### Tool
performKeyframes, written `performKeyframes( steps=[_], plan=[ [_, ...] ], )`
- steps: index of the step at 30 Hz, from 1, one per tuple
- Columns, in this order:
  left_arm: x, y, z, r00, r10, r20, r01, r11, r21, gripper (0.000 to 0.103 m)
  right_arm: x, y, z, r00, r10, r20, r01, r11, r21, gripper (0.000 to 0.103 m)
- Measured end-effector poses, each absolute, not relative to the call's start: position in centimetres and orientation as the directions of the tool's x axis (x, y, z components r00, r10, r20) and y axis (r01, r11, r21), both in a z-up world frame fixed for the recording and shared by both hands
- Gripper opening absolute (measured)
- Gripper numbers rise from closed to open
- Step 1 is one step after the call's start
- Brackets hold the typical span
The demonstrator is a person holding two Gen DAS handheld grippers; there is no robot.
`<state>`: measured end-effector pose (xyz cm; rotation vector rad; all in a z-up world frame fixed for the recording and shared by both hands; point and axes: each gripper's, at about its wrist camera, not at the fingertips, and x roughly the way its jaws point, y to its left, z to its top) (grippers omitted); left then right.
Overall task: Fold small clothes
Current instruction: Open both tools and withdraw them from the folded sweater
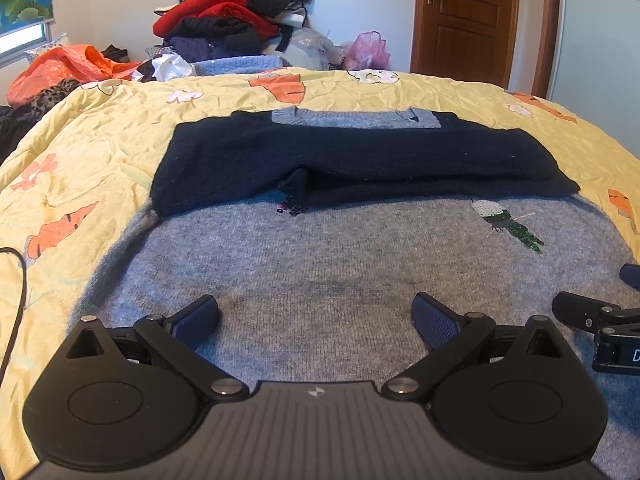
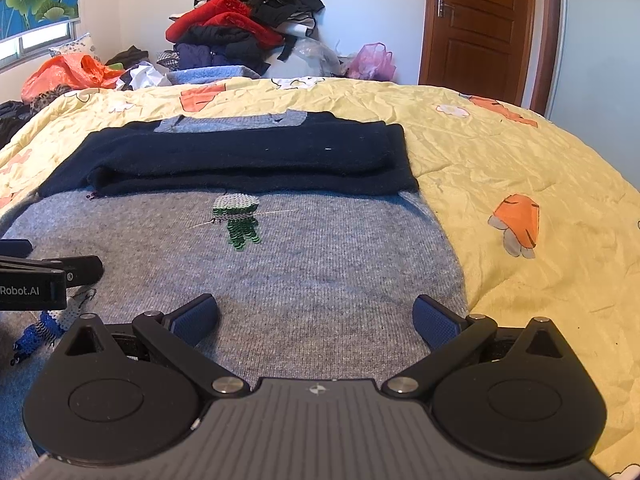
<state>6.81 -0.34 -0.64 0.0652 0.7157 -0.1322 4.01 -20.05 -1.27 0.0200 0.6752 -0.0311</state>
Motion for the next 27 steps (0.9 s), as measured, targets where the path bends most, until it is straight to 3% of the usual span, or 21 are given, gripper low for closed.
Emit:
performKeyframes(
  steps=[27],
  plan=[
    [6.18,0.28,-0.54,0.745,-0.078,-0.662,0.111,0.994,0.009,0.103,3.78,-20.09,-1.20,0.779,-0.037,-0.626,0.050,0.999,0.002,0.103]
  ],
)
